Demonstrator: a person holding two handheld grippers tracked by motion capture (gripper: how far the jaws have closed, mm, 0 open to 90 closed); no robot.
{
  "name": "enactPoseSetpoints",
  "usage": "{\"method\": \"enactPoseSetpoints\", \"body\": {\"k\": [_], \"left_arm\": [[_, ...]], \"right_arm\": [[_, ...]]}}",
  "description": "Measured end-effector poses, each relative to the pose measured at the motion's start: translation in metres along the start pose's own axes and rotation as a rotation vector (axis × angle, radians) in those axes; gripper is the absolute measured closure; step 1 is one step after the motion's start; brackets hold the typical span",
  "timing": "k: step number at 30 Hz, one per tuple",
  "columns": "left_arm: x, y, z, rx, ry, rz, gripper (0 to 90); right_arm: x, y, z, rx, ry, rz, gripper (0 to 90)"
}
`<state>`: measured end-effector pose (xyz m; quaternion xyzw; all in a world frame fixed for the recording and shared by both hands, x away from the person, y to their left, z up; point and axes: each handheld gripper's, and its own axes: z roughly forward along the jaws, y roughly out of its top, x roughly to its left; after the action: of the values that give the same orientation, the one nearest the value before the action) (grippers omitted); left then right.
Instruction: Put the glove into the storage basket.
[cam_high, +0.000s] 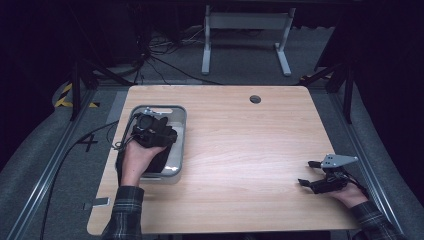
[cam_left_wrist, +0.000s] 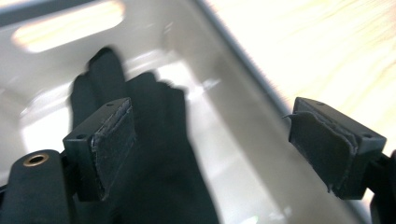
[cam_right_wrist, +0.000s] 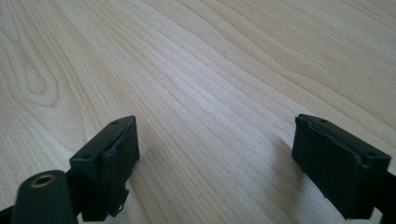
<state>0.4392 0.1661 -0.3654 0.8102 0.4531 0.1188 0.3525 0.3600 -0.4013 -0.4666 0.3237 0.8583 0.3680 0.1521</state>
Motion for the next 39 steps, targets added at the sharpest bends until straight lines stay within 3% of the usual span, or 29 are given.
{"method": "enactPoseSetpoints", "body": {"k": [12, 15, 20, 27, 35, 39], "left_arm": [[-0.084, 0.011, 0.025, -0.044, -0.137, 0.157, 15.4], [-0.102, 0.010, 0.032, -0.053, -0.178, 0.181, 15.4], [-0.129, 0.003, 0.047, -0.051, -0.209, 0.228, 15.4], [-0.151, -0.013, 0.066, -0.050, -0.236, 0.269, 15.6], [-0.164, -0.028, 0.089, -0.002, -0.246, 0.292, 15.6], [-0.172, -0.034, 0.101, 0.044, -0.258, 0.317, 15.6]], "right_arm": [[0.000, 0.000, 0.000, 0.001, -0.001, -0.001, 15.3], [0.000, 0.000, 0.000, 0.001, -0.001, -0.001, 15.3], [0.000, 0.000, 0.000, 0.001, 0.000, -0.001, 15.2], [0.000, 0.000, 0.000, 0.001, 0.000, -0.003, 15.1], [0.000, 0.000, 0.000, 0.000, 0.000, -0.002, 14.9], [0.000, 0.000, 0.000, 0.000, 0.000, -0.003, 14.9]]}}
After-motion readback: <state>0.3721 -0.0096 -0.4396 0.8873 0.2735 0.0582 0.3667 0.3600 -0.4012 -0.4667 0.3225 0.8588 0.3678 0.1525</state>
